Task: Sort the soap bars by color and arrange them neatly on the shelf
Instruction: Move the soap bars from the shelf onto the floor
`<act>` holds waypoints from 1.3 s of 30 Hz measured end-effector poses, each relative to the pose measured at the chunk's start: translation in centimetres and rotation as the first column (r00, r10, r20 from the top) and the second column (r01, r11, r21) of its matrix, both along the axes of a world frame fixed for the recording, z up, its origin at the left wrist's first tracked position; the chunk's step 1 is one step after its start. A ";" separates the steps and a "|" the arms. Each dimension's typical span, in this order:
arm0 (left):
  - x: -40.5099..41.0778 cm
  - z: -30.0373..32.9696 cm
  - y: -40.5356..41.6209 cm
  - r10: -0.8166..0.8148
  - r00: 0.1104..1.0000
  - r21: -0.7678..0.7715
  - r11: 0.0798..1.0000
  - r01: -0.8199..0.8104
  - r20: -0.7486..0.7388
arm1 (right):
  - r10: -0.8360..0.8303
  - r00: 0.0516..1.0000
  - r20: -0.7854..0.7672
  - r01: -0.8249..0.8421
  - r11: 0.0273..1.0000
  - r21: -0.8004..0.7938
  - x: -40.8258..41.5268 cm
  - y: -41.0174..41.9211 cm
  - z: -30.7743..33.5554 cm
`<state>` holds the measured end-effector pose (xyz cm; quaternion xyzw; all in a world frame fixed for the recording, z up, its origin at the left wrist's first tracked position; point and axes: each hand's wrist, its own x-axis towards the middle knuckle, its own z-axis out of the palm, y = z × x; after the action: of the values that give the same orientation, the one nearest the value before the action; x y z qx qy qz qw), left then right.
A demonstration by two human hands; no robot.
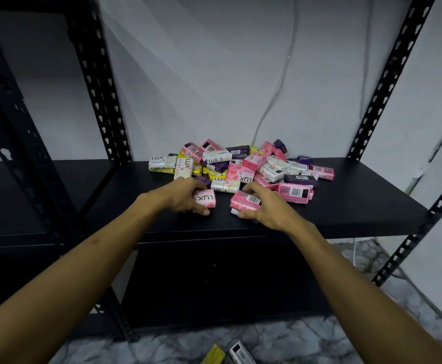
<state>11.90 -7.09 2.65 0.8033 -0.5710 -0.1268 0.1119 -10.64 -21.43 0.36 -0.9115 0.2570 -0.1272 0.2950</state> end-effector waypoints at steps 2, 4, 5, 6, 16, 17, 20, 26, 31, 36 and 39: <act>-0.2 0.0 0.0 0.017 1.000 0.008 1.000 -0.017 -0.002 | -0.037 0.999 -0.026 0.037 0.999 -0.013 0.1 0.0 -0.3; -0.4 0.2 0.1 0.033 0.999 0.020 0.999 -0.033 0.002 | -0.063 0.997 -0.045 0.063 0.998 -0.021 0.2 0.1 -0.4; -0.5 0.3 0.1 0.043 0.999 0.027 0.999 -0.043 0.007 | -0.067 0.996 -0.052 0.066 0.998 -0.023 0.3 0.3 -0.2; -0.6 0.4 0.1 0.055 0.998 0.031 0.998 -0.056 0.007 | -0.069 0.995 -0.069 0.067 0.998 -0.020 0.3 0.3 -0.1; -4.5 0.3 3.9 0.171 0.985 -0.053 0.984 -0.173 -0.028 | -0.087 0.993 -0.074 0.085 0.996 -0.034 -1.8 2.9 0.0; -5.2 0.2 4.5 0.166 0.986 -0.068 0.984 -0.167 -0.019 | -0.077 0.995 -0.056 0.075 0.996 -0.041 -2.3 3.8 0.0; -7.8 -0.7 6.4 0.164 0.984 -0.104 0.982 -0.156 0.064 | -0.007 1.000 0.000 0.007 0.999 -0.042 -4.4 6.8 -1.0; -15.2 -8.7 11.1 0.246 0.959 -0.280 0.919 -0.276 -0.140 | -0.036 0.997 0.061 0.029 0.993 0.116 -9.0 11.3 -8.9; -18.4 -18.2 12.6 0.351 0.874 -0.086 0.913 -0.399 -0.335 | -0.114 0.990 -0.078 0.132 0.946 0.296 -11.8 12.8 -17.5; -21.9 -27.8 14.6 0.516 0.695 0.070 0.824 -0.562 -0.500 | -0.145 0.968 -0.203 0.227 0.851 0.475 -13.8 14.8 -27.1; -24.2 -34.1 15.5 0.587 0.617 0.160 0.780 -0.606 -0.524 | -0.176 0.957 -0.229 0.273 0.808 0.522 -14.9 16.3 -33.0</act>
<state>-12.30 8.40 -31.42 0.8737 -0.2172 -0.2967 0.3185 -25.52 -5.11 -32.66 -0.7590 0.4129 -0.0044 0.5034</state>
